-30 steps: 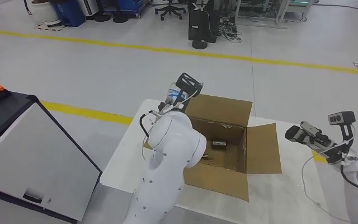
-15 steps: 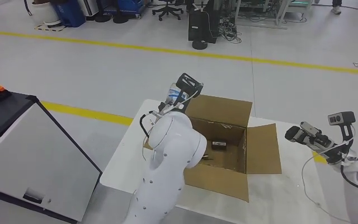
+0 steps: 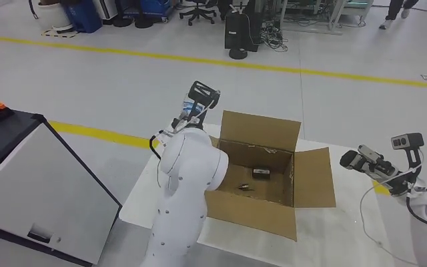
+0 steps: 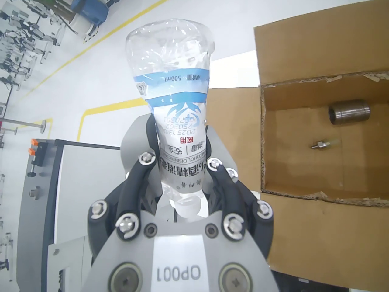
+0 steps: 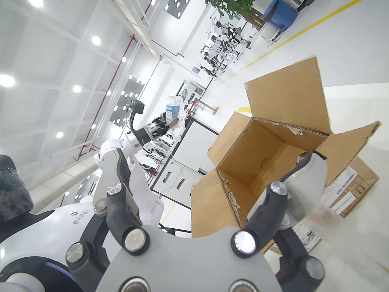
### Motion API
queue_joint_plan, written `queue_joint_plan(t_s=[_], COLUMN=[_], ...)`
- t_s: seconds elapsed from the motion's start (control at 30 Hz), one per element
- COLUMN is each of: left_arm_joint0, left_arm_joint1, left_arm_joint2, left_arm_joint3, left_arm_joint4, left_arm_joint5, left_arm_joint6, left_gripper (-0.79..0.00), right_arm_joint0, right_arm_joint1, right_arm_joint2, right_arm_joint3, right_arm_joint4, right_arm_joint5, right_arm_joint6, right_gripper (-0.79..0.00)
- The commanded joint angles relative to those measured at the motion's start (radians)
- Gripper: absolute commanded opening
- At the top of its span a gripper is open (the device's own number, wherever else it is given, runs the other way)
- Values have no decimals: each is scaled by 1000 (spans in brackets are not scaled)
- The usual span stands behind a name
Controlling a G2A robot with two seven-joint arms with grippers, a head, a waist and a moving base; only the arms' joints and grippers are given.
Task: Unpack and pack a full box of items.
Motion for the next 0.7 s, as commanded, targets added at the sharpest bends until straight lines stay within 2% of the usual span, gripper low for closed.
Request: queue_joint_plan(t_s=[0.0, 0.17, 0.3, 0.43, 0.67], left_arm_joint0=[5, 38, 30, 10, -2], left_arm_joint1=[0, -8, -17, -20, -22], left_arm_joint2=[-43, -141, -219, -267, -320], left_arm_joint3=[7, 53, 117, 157, 173], left_arm_joint4=[-17, -77, -109, -85, -33], left_arm_joint5=[-8, -61, -75, -75, -75], left_arm_joint6=[-12, -12, -12, -12, -12], left_gripper=[-785, -785, -785, -785, -785], right_arm_joint0=[0, 0, 0, 0, 0], right_arm_joint1=[0, 0, 0, 0, 0], right_arm_joint2=[0, 0, 0, 0, 0], right_arm_joint3=[0, 0, 0, 0, 0], right_arm_joint4=[0, 0, 0, 0, 0], right_arm_joint5=[0, 0, 0, 0, 0], right_arm_joint6=[0, 0, 0, 0, 0], right_gripper=[0, 0, 0, 0, 0])
